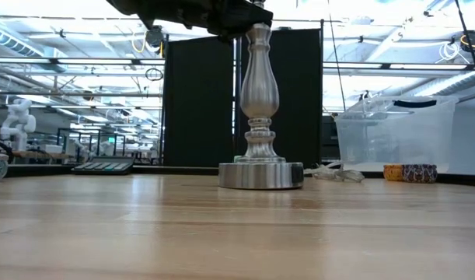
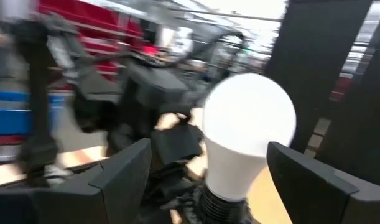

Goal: Screw lightbulb
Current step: Remove the white lightbulb from the desk lamp

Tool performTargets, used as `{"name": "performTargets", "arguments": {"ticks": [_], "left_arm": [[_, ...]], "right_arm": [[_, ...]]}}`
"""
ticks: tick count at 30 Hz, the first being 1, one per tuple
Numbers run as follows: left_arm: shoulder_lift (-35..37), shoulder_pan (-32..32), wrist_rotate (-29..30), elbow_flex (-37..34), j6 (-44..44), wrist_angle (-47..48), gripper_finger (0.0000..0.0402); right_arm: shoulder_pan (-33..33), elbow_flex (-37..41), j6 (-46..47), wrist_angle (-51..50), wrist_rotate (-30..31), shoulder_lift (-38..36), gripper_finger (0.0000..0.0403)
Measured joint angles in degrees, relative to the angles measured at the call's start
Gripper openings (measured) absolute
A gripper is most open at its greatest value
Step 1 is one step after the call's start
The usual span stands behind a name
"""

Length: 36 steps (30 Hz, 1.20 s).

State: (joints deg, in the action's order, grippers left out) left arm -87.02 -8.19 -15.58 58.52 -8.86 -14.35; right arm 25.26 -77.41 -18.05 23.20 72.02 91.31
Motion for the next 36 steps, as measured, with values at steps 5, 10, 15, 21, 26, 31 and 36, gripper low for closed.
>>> {"name": "performTargets", "arguments": {"ticks": [5,10,15,21,26,31,36], "left_arm": [[0.0,0.0,0.2,0.0,0.2,-0.1,0.0074],[0.0,0.0,0.2,0.0,0.4,0.0,0.0074],[0.0,0.0,0.2,0.0,0.6,-0.1,0.0074],[0.0,0.0,0.3,0.0,0.7,-0.1,0.0074],[0.0,0.0,0.6,0.0,0.8,-0.1,0.0074],[0.0,0.0,0.9,0.0,0.8,-0.2,0.0074],[0.0,0.0,0.9,0.0,0.8,-0.2,0.0074]], "right_arm": [[-1.3,0.0,-6.2,10.8,5.8,3.7,0.0306],[-2.3,0.0,-10.6,18.6,7.2,5.4,0.0306],[-3.6,0.0,-11.8,20.7,7.4,5.4,0.0306],[-5.6,0.0,-13.6,22.2,7.0,5.4,0.0306],[-6.1,0.0,-14.9,23.6,4.4,5.4,0.0306],[-6.1,0.0,-17.7,25.2,4.2,5.1,0.0284],[-6.0,0.0,-19.7,25.4,4.1,5.1,0.0257]]}}
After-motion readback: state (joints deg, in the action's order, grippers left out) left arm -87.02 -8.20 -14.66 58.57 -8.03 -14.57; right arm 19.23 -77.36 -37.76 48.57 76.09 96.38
